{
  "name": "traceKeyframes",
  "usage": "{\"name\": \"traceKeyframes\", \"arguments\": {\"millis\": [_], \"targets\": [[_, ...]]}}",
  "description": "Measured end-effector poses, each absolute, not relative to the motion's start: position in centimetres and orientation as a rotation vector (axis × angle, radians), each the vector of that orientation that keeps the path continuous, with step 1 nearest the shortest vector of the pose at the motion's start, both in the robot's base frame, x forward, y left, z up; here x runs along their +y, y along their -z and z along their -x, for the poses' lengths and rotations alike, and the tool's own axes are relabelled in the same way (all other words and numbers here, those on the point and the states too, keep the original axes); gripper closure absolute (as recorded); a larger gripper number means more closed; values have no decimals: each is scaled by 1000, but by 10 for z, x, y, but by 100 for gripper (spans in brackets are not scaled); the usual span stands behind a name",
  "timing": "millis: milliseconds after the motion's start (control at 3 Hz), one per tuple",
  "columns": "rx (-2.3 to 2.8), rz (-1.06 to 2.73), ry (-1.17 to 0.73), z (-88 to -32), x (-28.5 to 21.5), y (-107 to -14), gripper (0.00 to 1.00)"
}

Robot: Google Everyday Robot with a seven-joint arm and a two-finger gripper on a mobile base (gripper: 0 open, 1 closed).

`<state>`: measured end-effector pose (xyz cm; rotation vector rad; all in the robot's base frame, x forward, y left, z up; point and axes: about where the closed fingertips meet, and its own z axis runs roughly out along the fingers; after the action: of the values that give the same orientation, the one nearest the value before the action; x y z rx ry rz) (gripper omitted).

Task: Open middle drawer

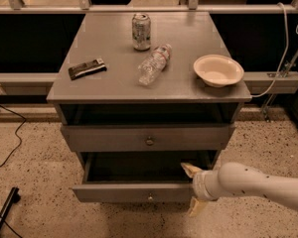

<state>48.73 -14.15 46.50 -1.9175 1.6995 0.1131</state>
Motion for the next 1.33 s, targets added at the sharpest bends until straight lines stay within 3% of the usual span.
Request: {"name": "traceKeyframes", "arguments": {"millis": [1333], "targets": [[1896, 2059, -139, -488, -155, -432, 0]]}}
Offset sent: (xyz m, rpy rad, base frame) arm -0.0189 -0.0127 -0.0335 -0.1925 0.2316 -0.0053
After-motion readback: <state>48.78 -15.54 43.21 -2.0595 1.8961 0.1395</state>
